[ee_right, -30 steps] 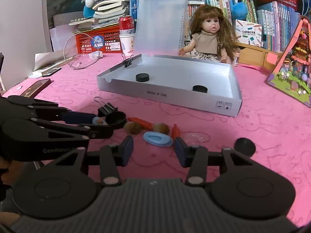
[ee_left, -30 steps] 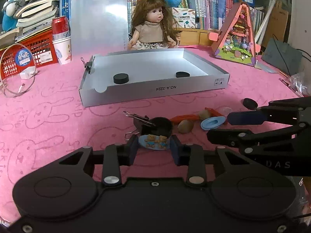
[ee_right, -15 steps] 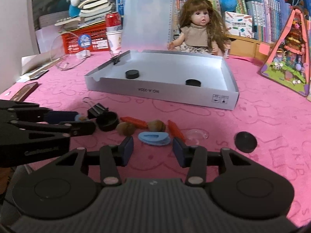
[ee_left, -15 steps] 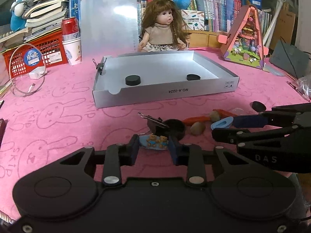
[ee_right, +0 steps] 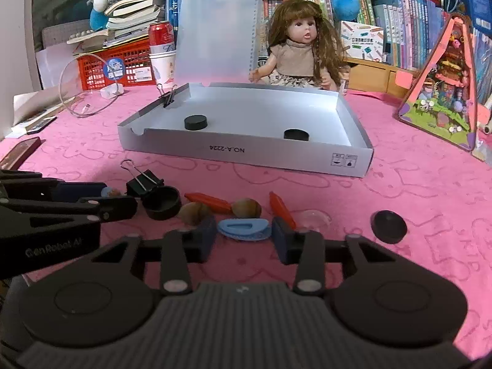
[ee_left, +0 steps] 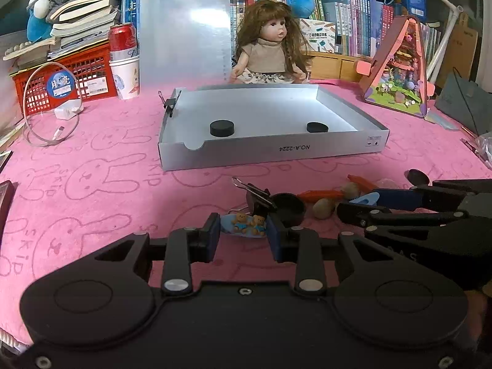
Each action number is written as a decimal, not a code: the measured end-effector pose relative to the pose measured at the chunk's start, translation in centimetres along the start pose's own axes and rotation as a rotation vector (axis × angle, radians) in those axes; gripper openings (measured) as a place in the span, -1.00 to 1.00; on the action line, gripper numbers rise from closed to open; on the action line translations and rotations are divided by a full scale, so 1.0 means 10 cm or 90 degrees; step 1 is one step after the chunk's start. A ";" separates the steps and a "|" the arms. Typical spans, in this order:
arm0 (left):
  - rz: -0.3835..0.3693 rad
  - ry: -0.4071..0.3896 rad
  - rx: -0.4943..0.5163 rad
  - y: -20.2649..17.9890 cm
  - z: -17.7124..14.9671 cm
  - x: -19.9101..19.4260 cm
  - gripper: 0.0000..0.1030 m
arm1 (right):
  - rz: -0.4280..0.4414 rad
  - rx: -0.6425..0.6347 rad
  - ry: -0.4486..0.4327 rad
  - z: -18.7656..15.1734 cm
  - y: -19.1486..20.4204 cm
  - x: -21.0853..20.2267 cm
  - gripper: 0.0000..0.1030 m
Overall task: Organize rigid objects
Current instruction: 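Grasp the blue bear-sticker badge with the left gripper while the right grasps the light blue oval piece, then carry both blue pieces into the tray and open both grippers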
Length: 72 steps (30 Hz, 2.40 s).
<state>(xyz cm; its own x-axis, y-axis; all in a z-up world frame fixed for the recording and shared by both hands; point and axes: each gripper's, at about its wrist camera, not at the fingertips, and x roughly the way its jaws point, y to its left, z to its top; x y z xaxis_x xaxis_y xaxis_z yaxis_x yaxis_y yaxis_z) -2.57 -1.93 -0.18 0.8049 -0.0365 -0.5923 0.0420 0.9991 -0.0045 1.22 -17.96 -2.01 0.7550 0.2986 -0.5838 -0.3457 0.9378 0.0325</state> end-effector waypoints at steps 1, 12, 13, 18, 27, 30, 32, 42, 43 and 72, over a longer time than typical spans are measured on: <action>0.000 0.000 -0.002 0.00 0.00 0.00 -0.40 | 0.002 0.002 0.000 0.00 -0.01 0.00 -0.16; -0.011 -0.015 -0.061 0.12 0.11 -0.08 -0.40 | 0.003 -0.001 -0.012 0.09 -0.05 -0.11 -0.16; -0.012 -0.018 -0.064 0.13 0.12 -0.09 -0.40 | 0.003 0.000 -0.014 0.11 -0.06 -0.12 -0.16; -0.018 -0.030 -0.074 0.14 0.22 -0.09 -0.41 | -0.004 0.004 -0.028 0.20 -0.10 -0.12 -0.16; -0.029 -0.056 -0.092 0.20 0.45 -0.05 -0.41 | -0.005 0.014 -0.045 0.36 -0.19 -0.11 -0.16; -0.027 -0.060 -0.097 0.21 0.55 0.03 -0.41 | -0.005 0.024 -0.046 0.42 -0.23 -0.08 -0.16; -0.033 -0.060 -0.101 0.22 0.62 0.08 -0.41 | -0.007 0.027 -0.047 0.46 -0.26 -0.05 -0.16; -0.064 -0.042 -0.135 0.35 1.01 0.42 -0.41 | 0.004 0.078 -0.033 0.76 -0.48 0.20 -0.16; -0.064 -0.040 -0.138 0.36 1.04 0.46 -0.41 | 0.004 0.081 -0.032 0.78 -0.49 0.23 -0.16; -0.018 0.132 -0.159 0.55 1.66 1.98 -0.41 | -0.015 0.099 0.162 1.50 -0.79 1.67 -0.15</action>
<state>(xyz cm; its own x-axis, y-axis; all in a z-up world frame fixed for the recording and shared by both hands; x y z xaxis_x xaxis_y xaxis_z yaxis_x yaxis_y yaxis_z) 23.38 2.47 1.43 0.6665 -0.0847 -0.7406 -0.1048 0.9730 -0.2056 24.93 -17.74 0.17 0.5911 0.2411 -0.7697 -0.2251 0.9657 0.1296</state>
